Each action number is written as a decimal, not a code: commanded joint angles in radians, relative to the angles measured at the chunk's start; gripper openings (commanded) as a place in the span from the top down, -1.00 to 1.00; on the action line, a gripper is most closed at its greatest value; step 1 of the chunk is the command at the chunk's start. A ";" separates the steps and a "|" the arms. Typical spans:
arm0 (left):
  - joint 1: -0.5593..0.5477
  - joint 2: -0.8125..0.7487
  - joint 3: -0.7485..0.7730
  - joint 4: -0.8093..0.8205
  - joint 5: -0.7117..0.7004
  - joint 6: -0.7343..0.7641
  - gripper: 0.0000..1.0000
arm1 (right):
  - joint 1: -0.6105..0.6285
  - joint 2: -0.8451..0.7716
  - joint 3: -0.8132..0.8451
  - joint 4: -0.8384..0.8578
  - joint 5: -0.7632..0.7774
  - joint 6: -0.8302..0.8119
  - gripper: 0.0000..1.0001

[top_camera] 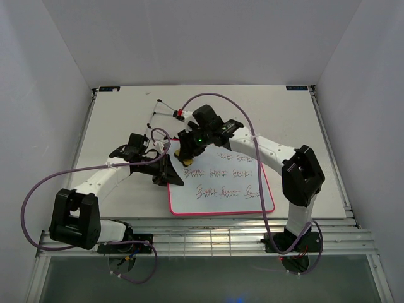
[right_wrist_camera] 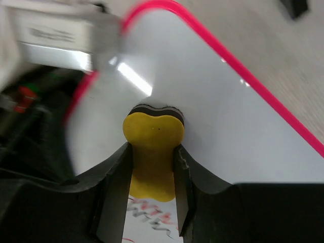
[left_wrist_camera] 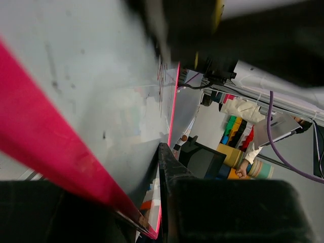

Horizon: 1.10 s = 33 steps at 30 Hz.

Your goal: Erase the whiteboard

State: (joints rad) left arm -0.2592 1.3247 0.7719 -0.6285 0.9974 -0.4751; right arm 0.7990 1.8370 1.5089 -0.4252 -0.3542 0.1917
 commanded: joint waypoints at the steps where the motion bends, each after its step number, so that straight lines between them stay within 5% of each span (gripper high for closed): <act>1: -0.017 -0.082 0.026 0.147 -0.034 0.127 1.00 | 0.037 0.061 0.039 0.017 -0.092 0.032 0.50; 12: -0.017 -0.114 0.012 0.112 -0.143 0.107 1.00 | -0.466 -0.088 -0.517 0.011 -0.054 -0.067 0.49; 17: -0.015 -0.108 0.010 0.101 -0.171 0.107 1.00 | -0.633 -0.052 -0.552 -0.038 0.001 -0.095 0.49; 25: -0.015 -0.107 0.007 0.095 -0.189 0.115 1.00 | -0.611 -0.096 -0.510 -0.061 -0.018 -0.083 0.52; 33: -0.015 -0.098 -0.016 0.148 -0.141 0.107 1.00 | -0.131 -0.160 -0.403 0.155 -0.293 0.086 0.52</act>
State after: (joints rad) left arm -0.2607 1.2709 0.7471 -0.6495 0.9592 -0.5014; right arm 0.4656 1.6577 1.0744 -0.3038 -0.4576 0.1867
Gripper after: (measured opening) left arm 0.284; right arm 0.404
